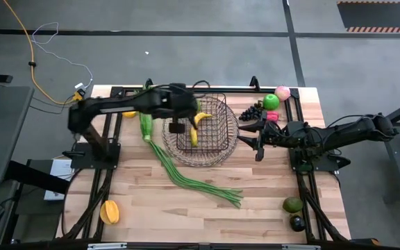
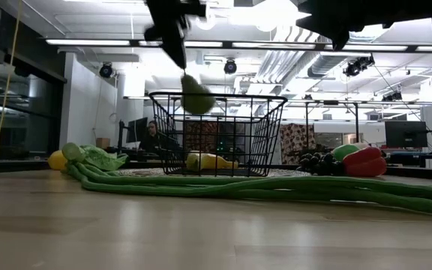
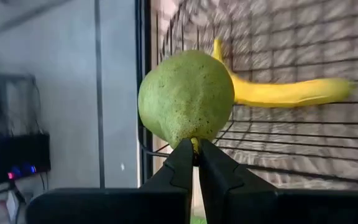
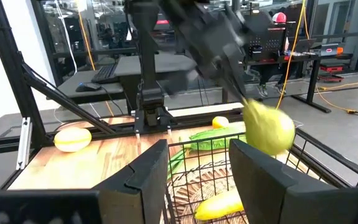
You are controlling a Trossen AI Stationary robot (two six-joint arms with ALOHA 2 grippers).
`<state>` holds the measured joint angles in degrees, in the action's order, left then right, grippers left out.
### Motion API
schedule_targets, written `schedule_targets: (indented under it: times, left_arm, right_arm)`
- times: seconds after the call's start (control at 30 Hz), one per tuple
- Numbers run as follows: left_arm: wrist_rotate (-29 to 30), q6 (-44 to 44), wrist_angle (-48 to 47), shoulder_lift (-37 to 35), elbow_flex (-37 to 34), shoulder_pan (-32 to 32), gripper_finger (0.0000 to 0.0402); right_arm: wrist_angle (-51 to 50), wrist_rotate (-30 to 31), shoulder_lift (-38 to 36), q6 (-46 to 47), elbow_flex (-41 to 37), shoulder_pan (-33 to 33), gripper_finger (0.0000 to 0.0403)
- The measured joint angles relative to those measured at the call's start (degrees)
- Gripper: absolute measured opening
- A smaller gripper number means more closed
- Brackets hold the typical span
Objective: Build produce basket
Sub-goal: Put the green pear into the black mesh basket, then put the red bell pepper into the black mesh basket
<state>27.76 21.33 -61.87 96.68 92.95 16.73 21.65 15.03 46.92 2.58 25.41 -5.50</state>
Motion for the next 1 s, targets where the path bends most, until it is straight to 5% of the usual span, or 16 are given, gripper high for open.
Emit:
schedule_targets:
  times: [0.5,1.0]
  left_arm:
    - [3.79,4.82,0.15,14.62,0.07,3.83,0.0003]
    - [9.98,5.90,0.10,15.93,0.07,3.79,0.0083]
  right_arm:
    - [-0.15,0.00,0.00,0.12,0.00,-0.01,0.0161]
    - [-0.24,0.00,0.00,-0.01,0.00,0.00,0.0161]
